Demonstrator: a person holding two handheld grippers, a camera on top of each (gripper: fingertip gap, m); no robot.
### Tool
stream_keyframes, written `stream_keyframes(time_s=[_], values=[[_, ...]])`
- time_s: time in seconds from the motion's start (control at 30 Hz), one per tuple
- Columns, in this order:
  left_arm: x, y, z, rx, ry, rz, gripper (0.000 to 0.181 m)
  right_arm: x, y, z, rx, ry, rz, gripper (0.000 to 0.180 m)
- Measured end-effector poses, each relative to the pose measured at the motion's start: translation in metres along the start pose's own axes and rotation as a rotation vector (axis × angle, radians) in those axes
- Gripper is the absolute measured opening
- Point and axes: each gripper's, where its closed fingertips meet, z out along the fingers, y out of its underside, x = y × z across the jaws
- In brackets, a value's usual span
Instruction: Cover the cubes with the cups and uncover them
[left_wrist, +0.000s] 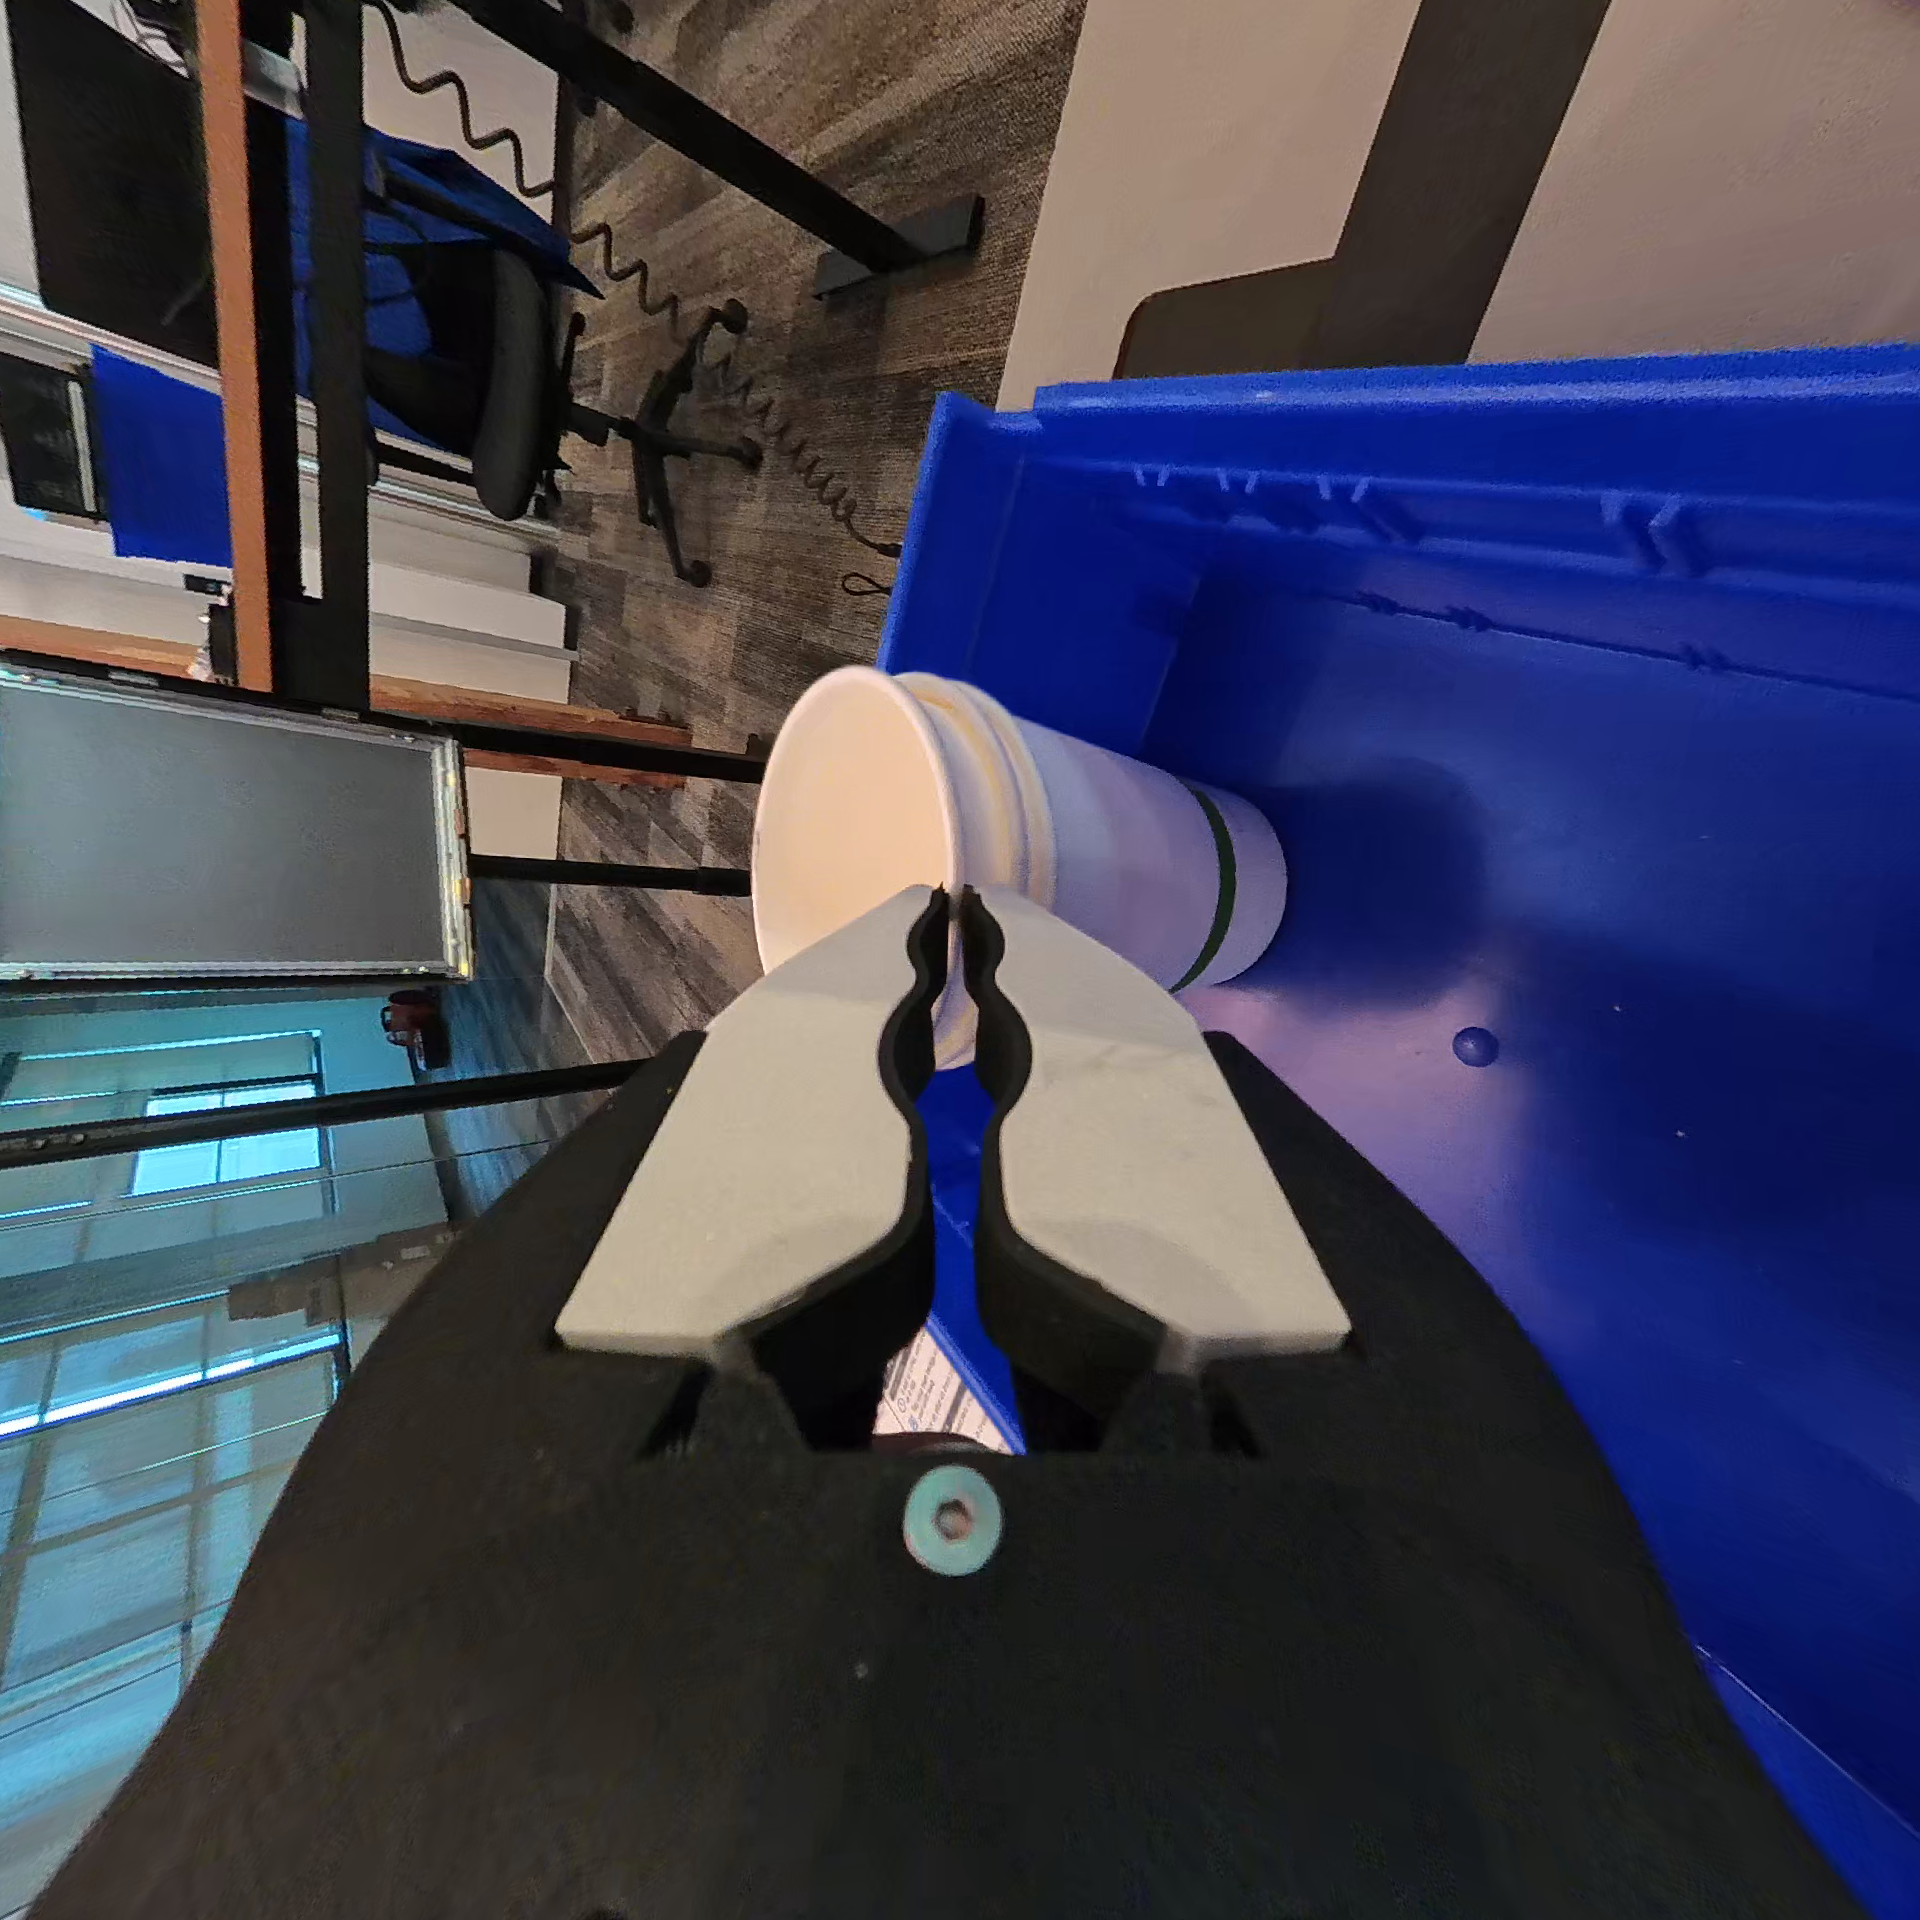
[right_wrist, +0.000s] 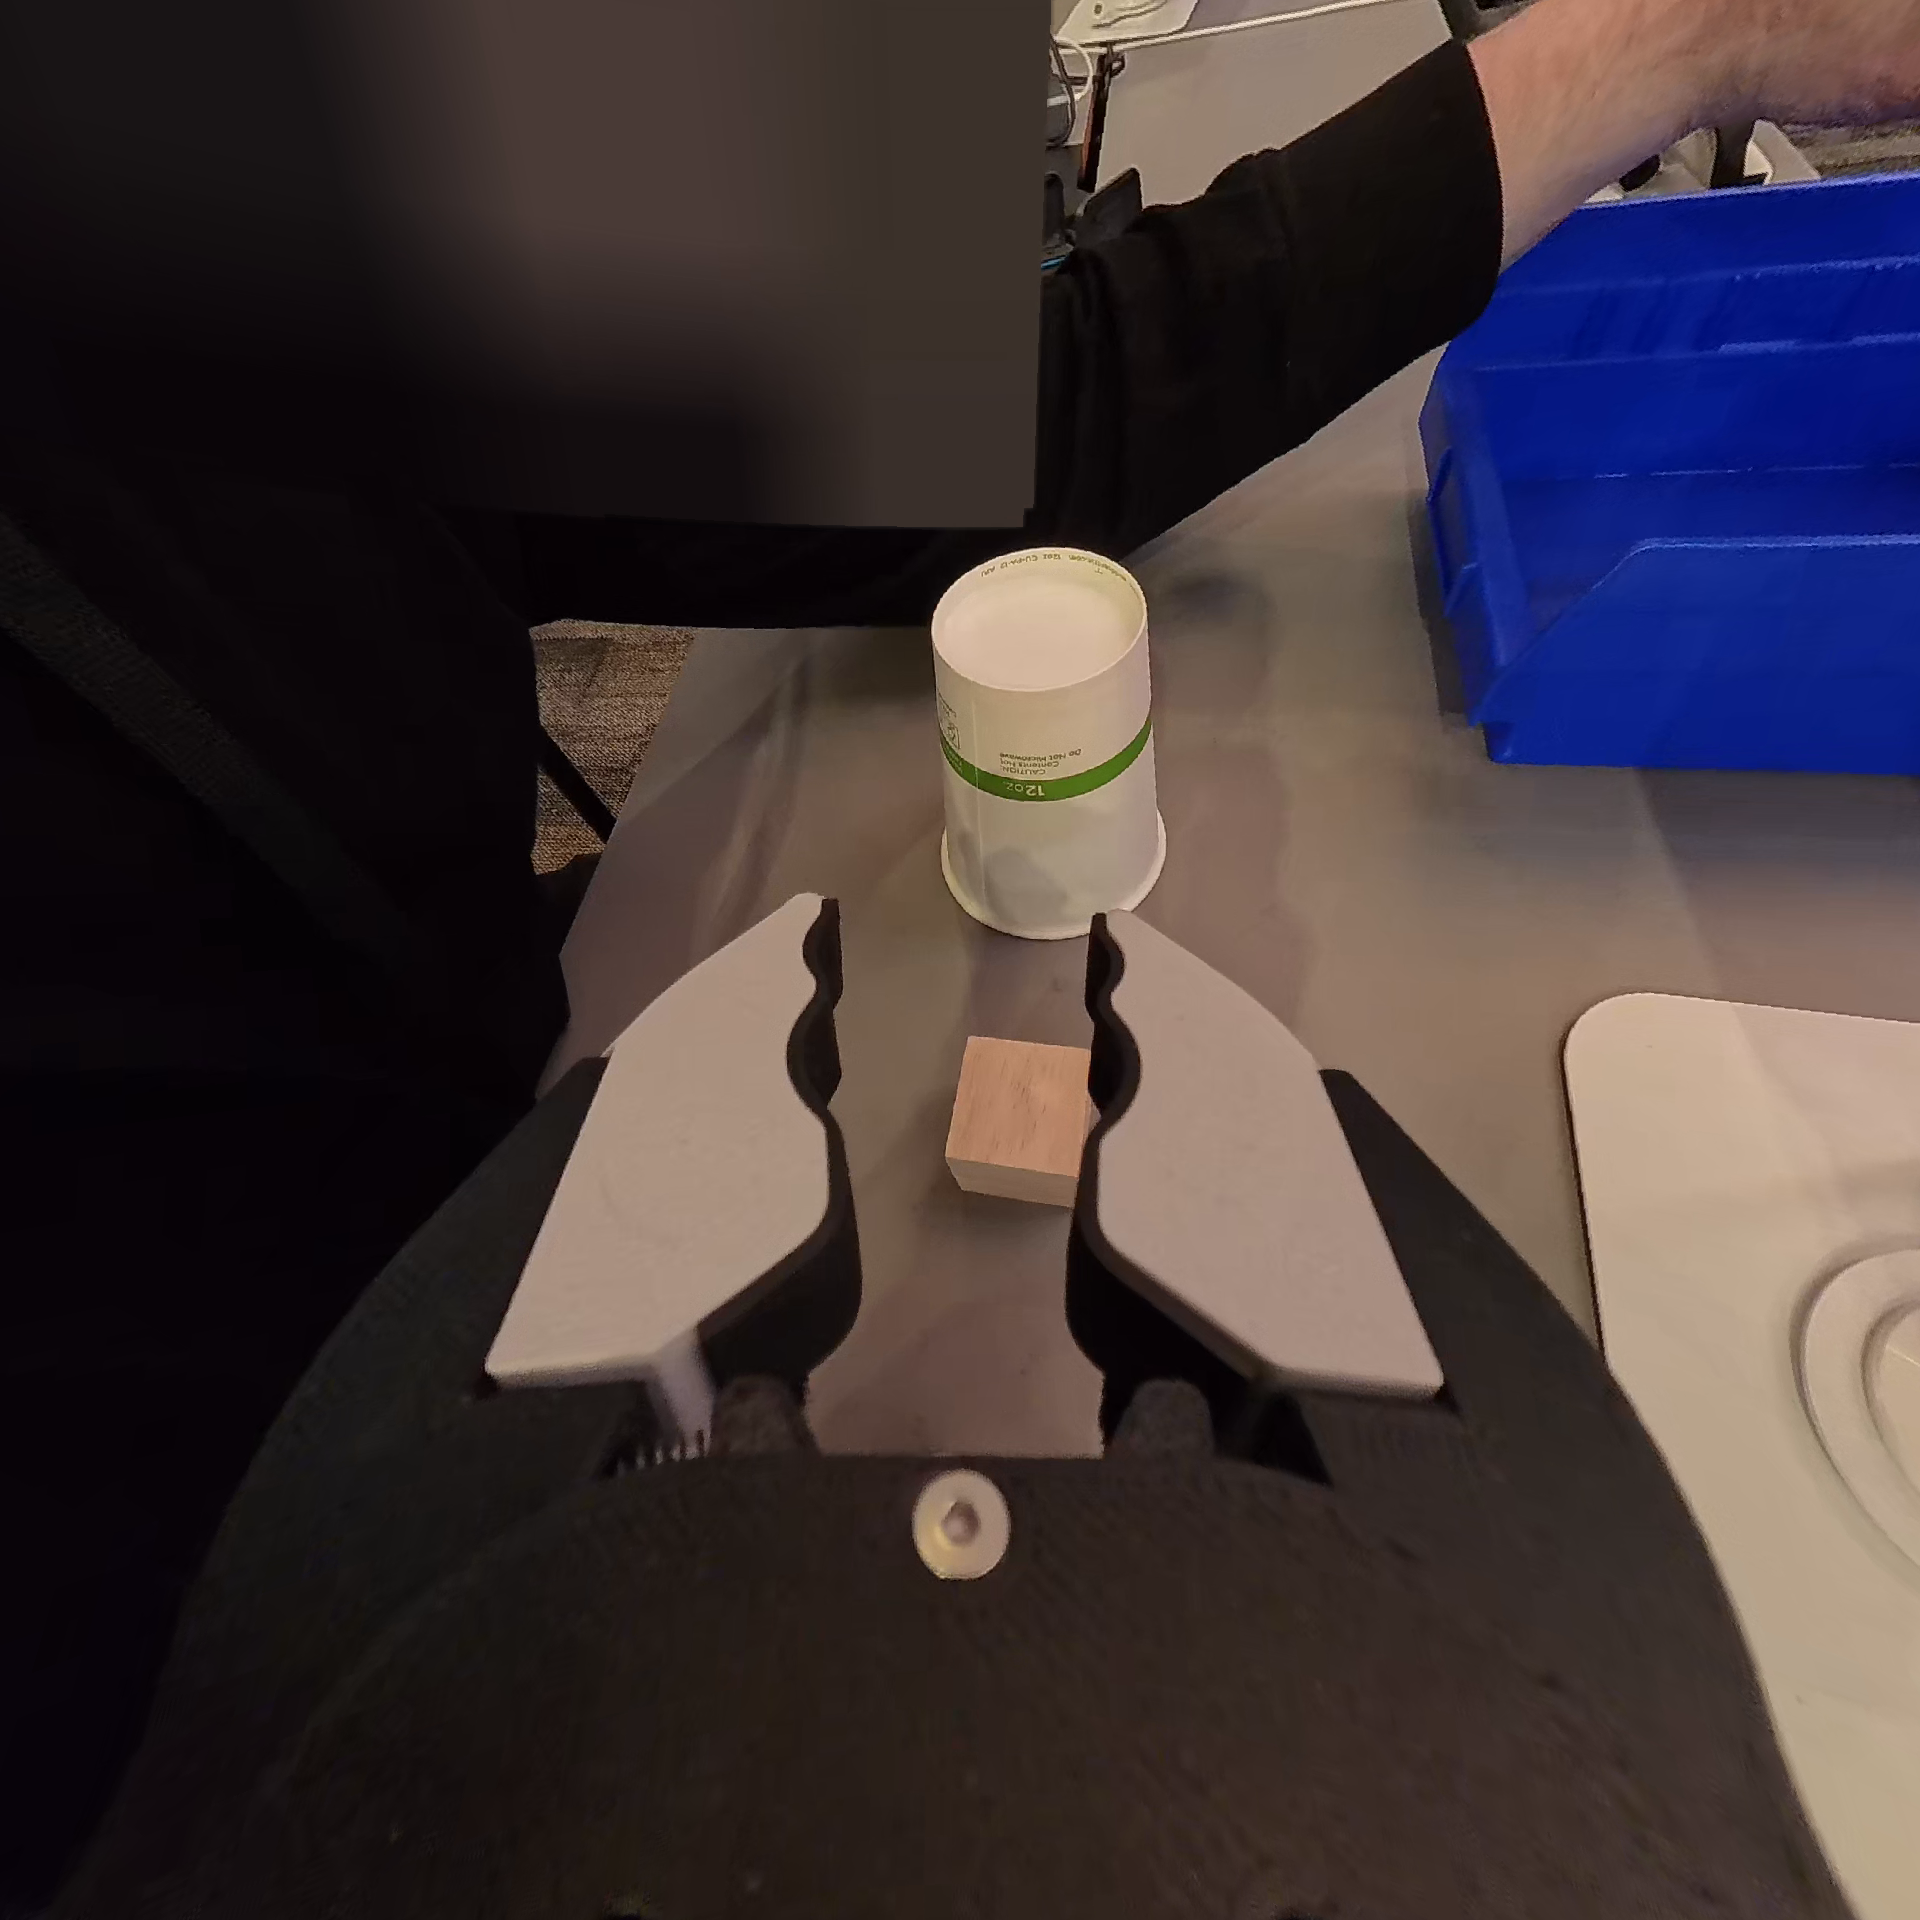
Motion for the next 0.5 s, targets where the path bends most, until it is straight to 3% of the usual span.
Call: stream_keyframes(time_s=[0.5], values=[[-0.029,-0.028,-0.044,0.06,-0.167,0.004,0.002,0.001,-0.003,-0.002,0.015,0.008,-0.003,0.046]])
